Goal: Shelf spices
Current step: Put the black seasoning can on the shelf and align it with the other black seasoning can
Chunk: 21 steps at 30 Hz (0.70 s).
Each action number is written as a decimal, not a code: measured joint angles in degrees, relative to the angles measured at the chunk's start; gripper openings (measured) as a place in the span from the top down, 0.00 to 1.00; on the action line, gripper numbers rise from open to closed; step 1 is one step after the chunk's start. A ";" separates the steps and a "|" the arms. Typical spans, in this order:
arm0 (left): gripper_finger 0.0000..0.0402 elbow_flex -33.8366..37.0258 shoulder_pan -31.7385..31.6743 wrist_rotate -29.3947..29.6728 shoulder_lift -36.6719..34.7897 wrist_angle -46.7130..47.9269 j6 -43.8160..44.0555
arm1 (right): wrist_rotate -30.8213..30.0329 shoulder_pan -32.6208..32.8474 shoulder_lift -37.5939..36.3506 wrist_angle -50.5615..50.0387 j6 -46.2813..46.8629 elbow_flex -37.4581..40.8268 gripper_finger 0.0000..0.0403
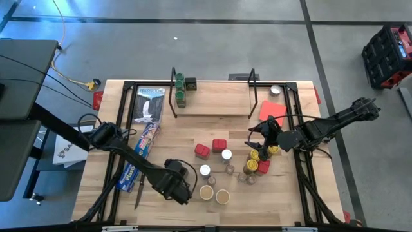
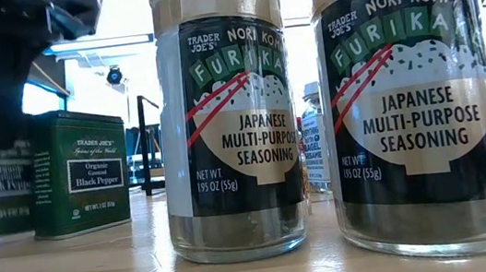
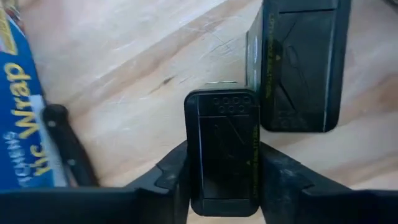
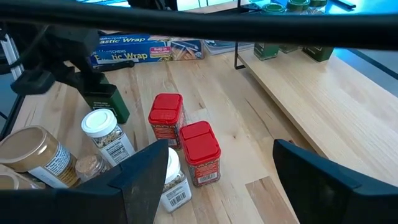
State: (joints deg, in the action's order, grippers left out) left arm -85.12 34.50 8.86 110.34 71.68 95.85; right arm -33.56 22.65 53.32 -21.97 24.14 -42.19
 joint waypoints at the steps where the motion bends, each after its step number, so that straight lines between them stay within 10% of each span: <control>1: 0.70 0.00 0.00 -0.07 -0.80 0.99 -0.44 | 0.00 0.00 0.00 -0.01 0.00 0.00 0.30; 9: 0.70 0.00 -5.41 3.50 -11.30 11.08 -13.82 | 0.00 0.00 0.00 0.76 -0.09 0.00 0.30; 21: 0.70 -2.77 -32.94 -1.91 -11.87 -8.78 -71.31 | -0.02 -0.15 0.00 2.83 -0.08 0.00 0.30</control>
State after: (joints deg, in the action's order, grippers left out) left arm -87.88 1.56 6.95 98.47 62.90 24.53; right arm -33.58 22.50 53.32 -19.13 24.06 -42.19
